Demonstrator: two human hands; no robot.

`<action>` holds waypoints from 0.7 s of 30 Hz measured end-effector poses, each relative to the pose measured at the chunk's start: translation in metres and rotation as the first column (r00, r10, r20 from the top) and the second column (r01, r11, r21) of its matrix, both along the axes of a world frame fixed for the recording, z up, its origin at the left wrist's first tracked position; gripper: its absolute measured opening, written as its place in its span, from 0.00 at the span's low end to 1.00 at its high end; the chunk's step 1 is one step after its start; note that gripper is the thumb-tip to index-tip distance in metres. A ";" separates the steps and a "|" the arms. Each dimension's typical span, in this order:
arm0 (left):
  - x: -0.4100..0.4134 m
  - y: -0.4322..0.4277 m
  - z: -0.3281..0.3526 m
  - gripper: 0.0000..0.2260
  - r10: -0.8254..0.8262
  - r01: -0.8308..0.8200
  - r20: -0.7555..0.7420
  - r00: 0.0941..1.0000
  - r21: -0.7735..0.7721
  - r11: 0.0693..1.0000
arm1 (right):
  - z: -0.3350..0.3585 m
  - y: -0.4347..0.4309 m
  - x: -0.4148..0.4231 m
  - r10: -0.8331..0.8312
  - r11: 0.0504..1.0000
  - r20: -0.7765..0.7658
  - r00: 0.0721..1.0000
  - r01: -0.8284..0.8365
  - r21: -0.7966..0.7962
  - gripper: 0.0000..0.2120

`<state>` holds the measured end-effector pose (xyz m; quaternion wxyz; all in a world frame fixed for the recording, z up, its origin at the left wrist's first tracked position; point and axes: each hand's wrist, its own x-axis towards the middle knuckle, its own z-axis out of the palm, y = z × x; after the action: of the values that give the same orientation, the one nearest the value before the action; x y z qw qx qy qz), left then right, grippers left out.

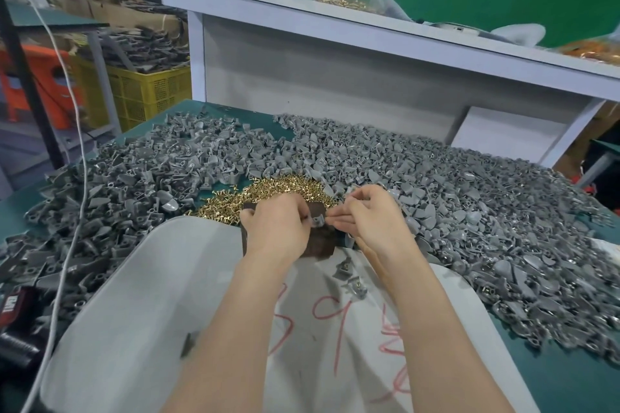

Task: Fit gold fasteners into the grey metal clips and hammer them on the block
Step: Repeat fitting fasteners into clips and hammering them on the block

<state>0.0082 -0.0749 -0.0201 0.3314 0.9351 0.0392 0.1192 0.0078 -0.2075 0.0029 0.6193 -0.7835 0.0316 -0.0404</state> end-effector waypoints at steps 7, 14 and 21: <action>0.000 -0.001 0.002 0.05 0.001 -0.001 -0.009 1.000 0.035 0.999 | -0.015 0.013 0.004 0.101 0.869 0.196 0.975 0.009 -0.495 0.02; 0.000 -0.001 0.001 0.05 0.012 -0.013 0.019 1.000 0.054 0.998 | -0.019 0.014 0.005 0.095 0.764 0.170 0.981 0.037 -0.644 0.03; -0.001 0.001 0.002 0.06 -0.002 0.002 0.021 1.000 0.040 0.999 | -0.025 0.017 0.003 0.076 0.799 0.254 0.964 0.093 -0.593 0.03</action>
<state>0.0075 -0.0740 -0.0177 0.3133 0.9402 0.0324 0.1294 0.0105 -0.1905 -0.0224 0.3375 -0.9263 -0.0625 -0.1554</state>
